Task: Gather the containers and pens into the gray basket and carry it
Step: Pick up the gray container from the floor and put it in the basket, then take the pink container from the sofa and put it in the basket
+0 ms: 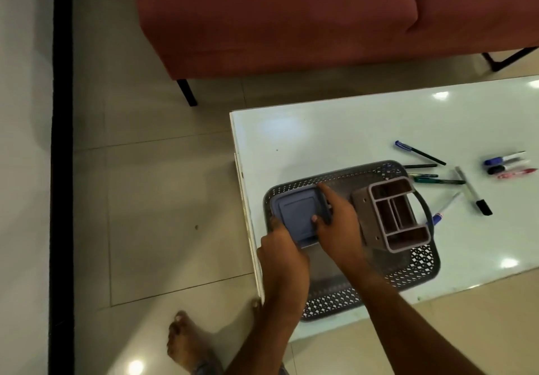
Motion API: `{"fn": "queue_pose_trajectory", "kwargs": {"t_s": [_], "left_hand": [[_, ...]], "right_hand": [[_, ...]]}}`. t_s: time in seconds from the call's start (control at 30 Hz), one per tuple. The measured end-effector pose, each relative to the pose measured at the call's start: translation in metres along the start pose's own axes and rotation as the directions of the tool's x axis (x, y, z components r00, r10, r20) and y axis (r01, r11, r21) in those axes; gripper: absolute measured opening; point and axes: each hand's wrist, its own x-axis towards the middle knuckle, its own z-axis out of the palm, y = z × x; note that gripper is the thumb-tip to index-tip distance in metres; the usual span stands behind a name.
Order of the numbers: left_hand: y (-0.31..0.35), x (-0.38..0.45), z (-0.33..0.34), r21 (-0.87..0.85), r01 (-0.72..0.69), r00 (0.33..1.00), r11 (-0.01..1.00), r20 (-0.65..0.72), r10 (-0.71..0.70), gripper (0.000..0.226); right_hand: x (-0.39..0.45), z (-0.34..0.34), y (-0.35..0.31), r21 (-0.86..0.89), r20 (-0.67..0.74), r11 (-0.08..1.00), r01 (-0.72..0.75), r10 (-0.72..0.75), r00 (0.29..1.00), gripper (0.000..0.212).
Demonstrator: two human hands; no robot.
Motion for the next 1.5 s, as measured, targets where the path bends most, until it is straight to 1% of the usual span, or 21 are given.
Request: {"fn": "queue_pose_trajectory", "kwargs": {"t_s": [0.13,0.2,0.37,0.67,0.8,0.87,0.9,0.97,1.03,1.07,1.13,1.17,1.2,1.23,1.3,1.37,1.43,1.5], "left_hand": [[0.004,0.003,0.010,0.000,0.055,0.998,0.998,0.002,-0.055,0.062],[0.007,0.003,0.013,-0.004,0.078,0.997,0.997,0.022,-0.078,0.063],[0.015,0.007,0.013,0.048,0.111,0.992,0.993,0.050,-0.114,0.054],[0.017,0.017,0.002,0.063,0.099,0.990,0.993,0.090,-0.104,0.042],[0.016,0.024,-0.005,0.080,0.111,0.985,0.991,0.122,-0.121,0.030],[0.017,0.026,-0.011,0.090,0.094,0.981,0.991,0.160,-0.108,0.027],[0.018,0.027,-0.018,0.093,0.083,0.981,0.992,0.167,-0.097,0.026],[0.020,0.034,-0.035,0.117,0.046,0.987,0.992,0.146,-0.063,0.028],[0.021,0.050,-0.054,0.079,-0.003,0.995,0.997,0.095,-0.005,0.030],[0.023,0.060,-0.066,0.054,-0.053,0.997,0.997,0.051,0.050,0.032],[0.026,0.079,-0.093,0.015,-0.141,0.990,0.990,0.021,0.140,0.042],[0.029,0.097,-0.110,0.026,-0.178,0.984,0.984,0.032,0.177,0.050],[0.029,0.103,-0.113,0.039,-0.219,0.975,0.975,0.028,0.218,0.057],[0.031,0.113,-0.120,0.066,-0.231,0.973,0.971,0.023,0.230,0.063],[0.039,0.150,-0.155,0.131,-0.306,0.952,0.943,0.036,0.304,0.072],[0.054,0.191,-0.194,0.209,-0.389,0.918,0.897,0.009,0.396,0.075],[0.074,0.233,-0.228,0.251,-0.442,0.891,0.861,0.014,0.453,0.079],[0.101,0.270,-0.256,0.315,-0.483,0.864,0.817,0.020,0.503,0.080]], "right_hand": [[0.006,0.009,0.005,-0.004,0.001,1.000,0.003,-0.002,1.000,0.074],[0.008,0.009,0.008,-0.014,0.020,1.000,-0.007,0.007,1.000,0.076],[0.010,0.007,0.009,-0.019,0.058,1.000,-0.019,0.020,0.998,0.075],[0.011,0.002,0.003,-0.029,0.080,0.999,-0.030,0.032,0.996,0.074],[0.011,0.000,-0.002,-0.113,0.105,0.993,-0.027,0.039,0.994,0.073],[0.009,-0.004,-0.008,-0.152,0.087,0.988,-0.018,0.031,0.996,0.071],[0.007,-0.007,-0.014,-0.173,0.054,0.985,-0.014,0.023,0.998,0.069],[0.009,-0.014,-0.027,-0.201,-0.020,0.979,-0.012,0.008,1.000,0.066],[0.018,-0.014,-0.044,-0.223,-0.084,0.975,-0.015,-0.004,0.996,0.065],[0.025,-0.012,-0.055,-0.220,-0.099,0.975,-0.012,-0.010,0.995,0.066],[0.035,-0.010,-0.086,-0.193,-0.088,0.981,-0.012,-0.005,0.996,0.070],[0.048,-0.007,-0.106,-0.186,-0.084,0.982,-0.020,0.004,0.996,0.072],[0.049,-0.003,-0.110,-0.195,-0.079,0.980,-0.033,0.017,0.997,0.073],[0.055,0.001,-0.119,-0.209,-0.071,0.977,-0.047,0.033,0.997,0.074],[0.083,0.007,-0.156,-0.191,-0.072,0.982,-0.016,0.003,0.997,0.076],[0.117,0.010,-0.199,-0.188,-0.094,0.982,0.022,-0.040,0.995,0.076],[0.156,0.008,-0.235,-0.182,-0.116,0.981,0.065,-0.087,0.990,0.077],[0.197,0.002,-0.263,-0.173,-0.147,0.982,0.076,-0.102,0.984,0.078]]}}
